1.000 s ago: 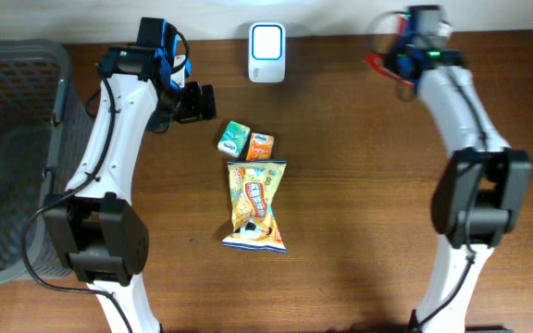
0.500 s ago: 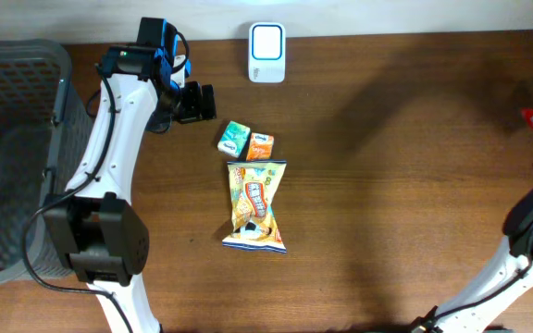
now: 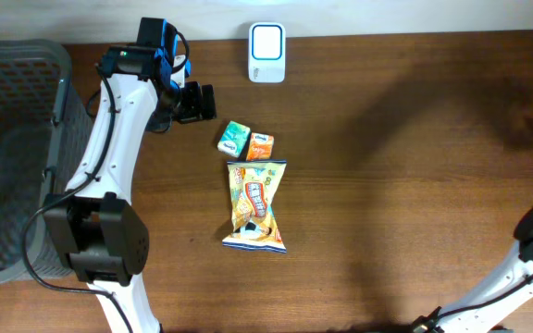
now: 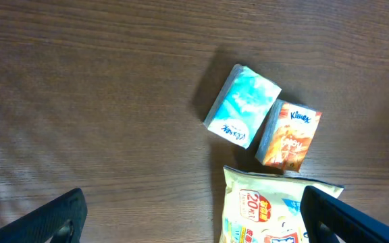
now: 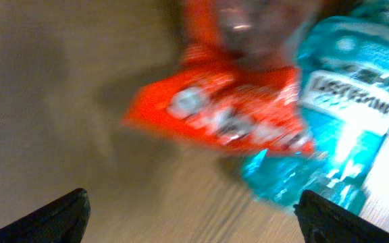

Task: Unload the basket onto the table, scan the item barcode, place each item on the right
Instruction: 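Carry the red bag to the right side and drop it by the bottle, then reach the right gripper to the pile and grasp the orange Kleenex pack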

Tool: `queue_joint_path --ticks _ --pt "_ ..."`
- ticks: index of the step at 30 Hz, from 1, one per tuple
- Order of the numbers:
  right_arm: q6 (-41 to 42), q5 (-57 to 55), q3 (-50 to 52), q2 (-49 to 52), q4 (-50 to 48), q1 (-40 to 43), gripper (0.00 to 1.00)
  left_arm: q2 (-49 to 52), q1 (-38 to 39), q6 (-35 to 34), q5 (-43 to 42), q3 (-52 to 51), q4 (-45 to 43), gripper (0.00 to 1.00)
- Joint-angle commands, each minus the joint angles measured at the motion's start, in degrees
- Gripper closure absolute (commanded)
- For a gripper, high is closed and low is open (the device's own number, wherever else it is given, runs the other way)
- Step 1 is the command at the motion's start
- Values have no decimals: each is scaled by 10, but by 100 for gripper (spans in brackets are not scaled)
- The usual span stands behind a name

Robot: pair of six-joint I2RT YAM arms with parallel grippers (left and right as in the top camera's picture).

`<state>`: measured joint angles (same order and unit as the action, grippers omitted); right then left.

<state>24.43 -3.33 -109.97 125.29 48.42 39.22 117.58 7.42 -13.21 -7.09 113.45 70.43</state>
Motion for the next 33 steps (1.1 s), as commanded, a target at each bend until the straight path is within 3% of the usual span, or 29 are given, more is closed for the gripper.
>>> queue_joint_path --ticks 1,6,14,22,29,32,33 --pt "31 30 -6 -113 25 -58 2 1 0 0 -6 0 -1 1" --pt "28 94 -6 -192 96 -218 1 1 0 0 -6 0 -1 1" --pt "28 87 -5 -116 150 -480 1 1 0 0 -6 0 -1 1" --pt "28 117 -5 -22 148 -564 2 1 0 0 -6 0 -1 1" --pt "18 147 -4 38 82 -630 1 1 0 0 -6 0 -1 1" --pt "23 147 -4 39 60 -641 18 1 0 0 -6 0 -1 1" --pt "36 145 -4 45 52 -644 18 1 0 0 -6 0 -1 1"
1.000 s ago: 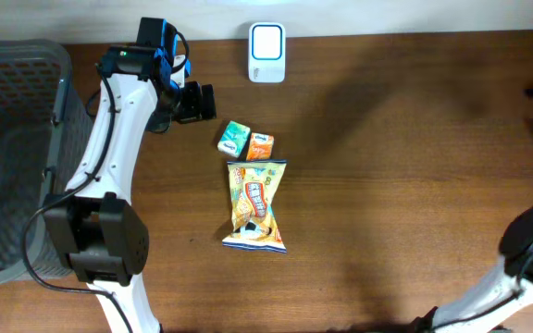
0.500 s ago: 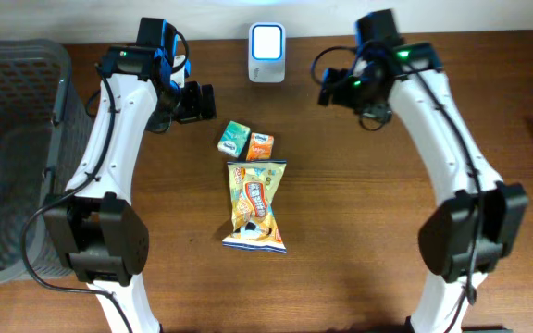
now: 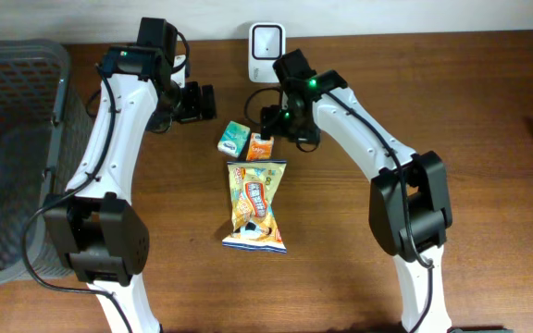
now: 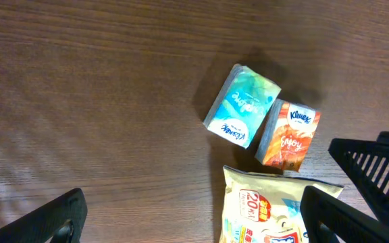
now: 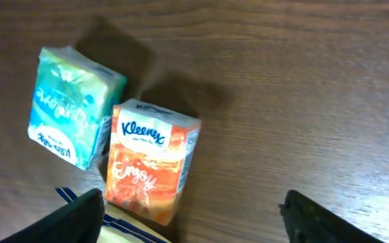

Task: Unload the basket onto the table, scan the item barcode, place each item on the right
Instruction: 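Reach the right gripper to the pile and grasp the orange Kleenex pack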

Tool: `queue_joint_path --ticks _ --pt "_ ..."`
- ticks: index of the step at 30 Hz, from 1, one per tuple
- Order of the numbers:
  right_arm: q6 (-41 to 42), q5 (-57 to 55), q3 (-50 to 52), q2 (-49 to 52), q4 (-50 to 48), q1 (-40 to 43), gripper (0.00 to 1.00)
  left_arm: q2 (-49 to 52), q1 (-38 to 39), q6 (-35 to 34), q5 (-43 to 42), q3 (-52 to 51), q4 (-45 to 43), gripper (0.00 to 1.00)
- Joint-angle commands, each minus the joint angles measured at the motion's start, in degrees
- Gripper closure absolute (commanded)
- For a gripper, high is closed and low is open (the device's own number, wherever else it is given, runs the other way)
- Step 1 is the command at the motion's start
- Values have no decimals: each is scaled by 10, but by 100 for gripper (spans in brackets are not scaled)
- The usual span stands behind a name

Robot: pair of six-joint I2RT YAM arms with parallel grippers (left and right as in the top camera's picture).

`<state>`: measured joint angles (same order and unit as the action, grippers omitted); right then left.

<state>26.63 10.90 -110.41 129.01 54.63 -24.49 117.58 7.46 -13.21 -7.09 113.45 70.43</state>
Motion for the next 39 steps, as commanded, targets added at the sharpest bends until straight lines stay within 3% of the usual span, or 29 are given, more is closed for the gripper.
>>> queue_joint_path --ticks 1,15,17,19,22,24,25,28,32,34,39 --pt "27 3 0 18 -16 -7 18 1 0 0 -6 0 -1 1" --pt "39 65 0 63 -45 -9 20 1 0 0 -6 0 -1 1" --pt "39 65 0 76 -54 -10 27 1 0 0 -6 0 -1 1" --pt "44 65 0 96 -61 -10 41 1 0 0 -6 0 -1 1" --pt "54 64 0 110 -63 -9 50 1 0 0 -6 0 -1 1" --pt "54 61 0 110 -62 -9 70 1 0 0 -6 0 -1 1" --pt "54 61 0 110 -60 -9 96 1 0 0 -6 0 -1 1" --pt "42 85 -5 106 -55 -2 96 1 0 0 -6 0 -1 1" --pt "-83 326 -15 87 -28 66 96 1 0 0 -6 0 -1 1" --pt "-209 457 -15 86 30 118 96 1 0 0 -6 0 -1 1" --pt "-354 562 -8 86 104 183 96 1 0 0 -6 0 -1 1"
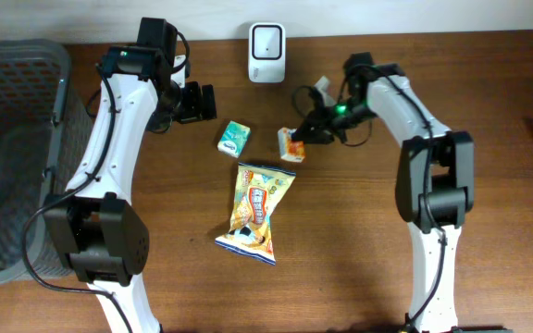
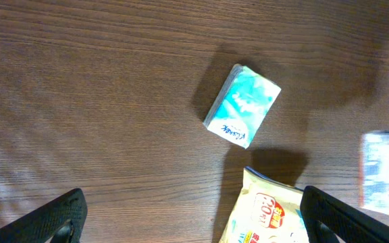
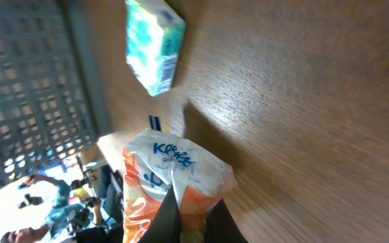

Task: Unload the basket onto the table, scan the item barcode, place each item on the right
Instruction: 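Reach the right gripper to the pile and grasp the orange Kleenex pack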

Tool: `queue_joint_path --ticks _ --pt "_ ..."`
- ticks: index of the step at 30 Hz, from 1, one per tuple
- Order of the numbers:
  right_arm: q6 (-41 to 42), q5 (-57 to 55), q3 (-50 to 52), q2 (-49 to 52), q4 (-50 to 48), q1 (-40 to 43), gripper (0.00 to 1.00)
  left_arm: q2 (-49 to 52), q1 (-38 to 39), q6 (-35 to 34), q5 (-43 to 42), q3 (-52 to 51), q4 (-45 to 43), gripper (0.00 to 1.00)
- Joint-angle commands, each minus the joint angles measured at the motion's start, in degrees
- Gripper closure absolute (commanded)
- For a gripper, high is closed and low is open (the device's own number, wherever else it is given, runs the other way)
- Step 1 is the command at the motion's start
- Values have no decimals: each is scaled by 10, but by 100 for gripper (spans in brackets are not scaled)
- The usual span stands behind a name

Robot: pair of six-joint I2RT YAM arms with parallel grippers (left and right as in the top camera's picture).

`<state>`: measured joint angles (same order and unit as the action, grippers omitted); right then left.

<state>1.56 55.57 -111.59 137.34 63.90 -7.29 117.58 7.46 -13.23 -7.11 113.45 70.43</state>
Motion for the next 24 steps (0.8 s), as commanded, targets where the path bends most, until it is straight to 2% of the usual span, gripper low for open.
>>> queue_joint_path --ticks 1,3,7,11,14,15,17,19,20,21,22,24 --pt "-128 145 8 3 16 18 96 1 0 1 -6 0 -1 1" --pt "-164 157 12 3 28 21 96 1 0 1 -6 0 -1 1" --pt "-161 106 13 3 28 19 96 1 0 1 -6 0 -1 1" --pt "-162 103 13 3 33 19 96 1 0 1 -6 0 -1 1" --pt "-160 31 13 3 32 16 96 1 0 1 -6 0 -1 1" --pt "-124 -30 13 3 28 15 96 1 0 1 -6 0 -1 1" --pt "11 -181 13 3 1 15 96 1 0 1 -6 0 -1 1" --pt "63 -246 13 3 -7 13 96 1 0 0 -6 0 -1 1" --pt "76 -271 13 3 -7 11 74 1 0 1 -6 0 -1 1" --pt "76 -284 13 3 -6 9 40 1 0 0 -6 0 -1 1" --pt "76 -296 13 3 -4 5 24 1 0 1 -6 0 -1 1" --pt "80 -310 13 2 8 1 18 1 0 1 -6 0 -1 1"
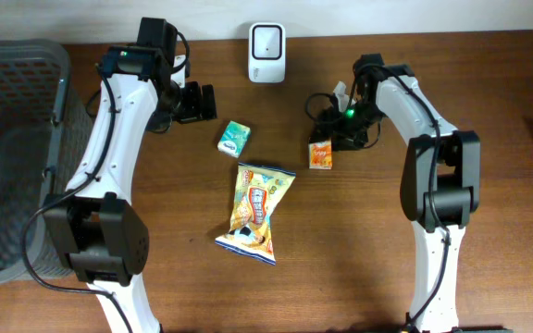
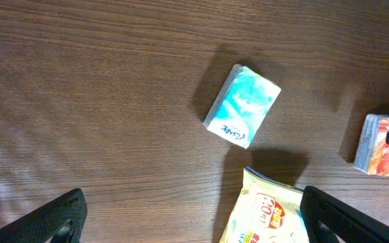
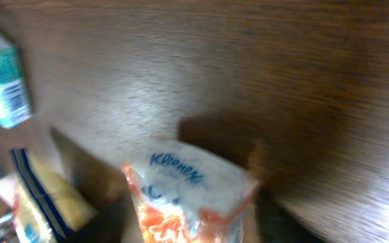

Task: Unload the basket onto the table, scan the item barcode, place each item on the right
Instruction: 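Reach the right gripper to the pile and grasp the orange Kleenex pack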

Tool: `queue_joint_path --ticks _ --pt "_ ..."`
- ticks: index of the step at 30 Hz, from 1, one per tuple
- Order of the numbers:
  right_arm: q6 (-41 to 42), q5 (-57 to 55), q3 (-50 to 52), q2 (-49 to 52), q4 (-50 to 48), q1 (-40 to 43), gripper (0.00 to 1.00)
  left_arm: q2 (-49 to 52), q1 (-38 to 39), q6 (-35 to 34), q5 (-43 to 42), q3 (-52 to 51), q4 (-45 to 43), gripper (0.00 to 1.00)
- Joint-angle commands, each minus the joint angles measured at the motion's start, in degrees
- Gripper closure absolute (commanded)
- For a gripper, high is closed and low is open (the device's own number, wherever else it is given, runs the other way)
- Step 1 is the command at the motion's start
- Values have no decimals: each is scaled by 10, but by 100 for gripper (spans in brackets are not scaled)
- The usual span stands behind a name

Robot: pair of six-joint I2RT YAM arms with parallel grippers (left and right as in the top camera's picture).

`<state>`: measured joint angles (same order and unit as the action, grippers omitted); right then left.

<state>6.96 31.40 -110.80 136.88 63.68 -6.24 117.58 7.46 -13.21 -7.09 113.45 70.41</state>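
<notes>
An orange Kleenex tissue pack (image 1: 320,154) sits mid-table, right of the snack bag. My right gripper (image 1: 331,141) is shut on it. In the right wrist view, which is blurred, the pack (image 3: 189,192) fills the space between the dark fingers. The white barcode scanner (image 1: 266,40) stands at the table's back edge. My left gripper (image 1: 198,102) hovers open at the back left, holding nothing. Its wrist view shows the green tissue pack (image 2: 242,106), the orange pack (image 2: 381,144) at the right edge, and its gripper (image 2: 194,223) spread wide.
A green tissue pack (image 1: 234,137) lies left of the orange one. A yellow snack bag (image 1: 257,211) lies tilted in front of them. A grey mesh basket (image 1: 7,157) fills the left side. Red and teal items sit at the far right edge.
My right gripper has moved to the right with the orange pack, farther from the green pack. The left arm, green pack and snack bag have not moved.
The orange pack first lay beside the green pack above the snack bag, with my right arm off at the right edge. Then my right gripper stood open over the orange pack. Later it held the pack apart from the green one, the snack bag shifted; now it is farther right.
</notes>
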Motion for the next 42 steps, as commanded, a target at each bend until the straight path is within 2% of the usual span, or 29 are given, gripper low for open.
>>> queue_joint_path --ticks 1,5,9,11,12,13,16,19,25,29,32,36,42 --pt "26 -69 3 3 17 -10 18 1 0 0 -6 0 -1 1" --pt "26 -84 -20 -52 69 -15 18 1 0 0 -6 0 -1 1" --pt "59 -211 -20 -128 105 -74 17 1 0 0 -6 0 -1 1" --pt "67 -268 -20 -135 88 -114 16 1 0 0 -6 0 -1 1" --pt "105 -316 -17 -130 74 -131 16 1 0 0 -6 0 -1 1" --pt "136 -349 -15 -126 69 -144 19 1 0 0 -6 0 -1 1" --pt "185 -408 -2 -97 20 -181 43 1 0 0 -6 0 -1 1" --pt "227 -465 11 -70 5 -189 50 1 0 0 -6 0 -1 1" --pt "224 -454 12 -19 -31 -200 53 1 0 0 -6 0 -1 1" --pt "225 -469 12 -19 -31 -208 72 1 0 0 -6 0 -1 1" --pt "225 -469 9 -22 -21 -204 94 1 0 0 -6 0 -1 1" --pt "224 -453 0 -24 -1 -187 96 1 0 0 -6 0 -1 1" --pt "95 -106 -47 -70 27 -102 96 1 0 0 -6 0 -1 1"
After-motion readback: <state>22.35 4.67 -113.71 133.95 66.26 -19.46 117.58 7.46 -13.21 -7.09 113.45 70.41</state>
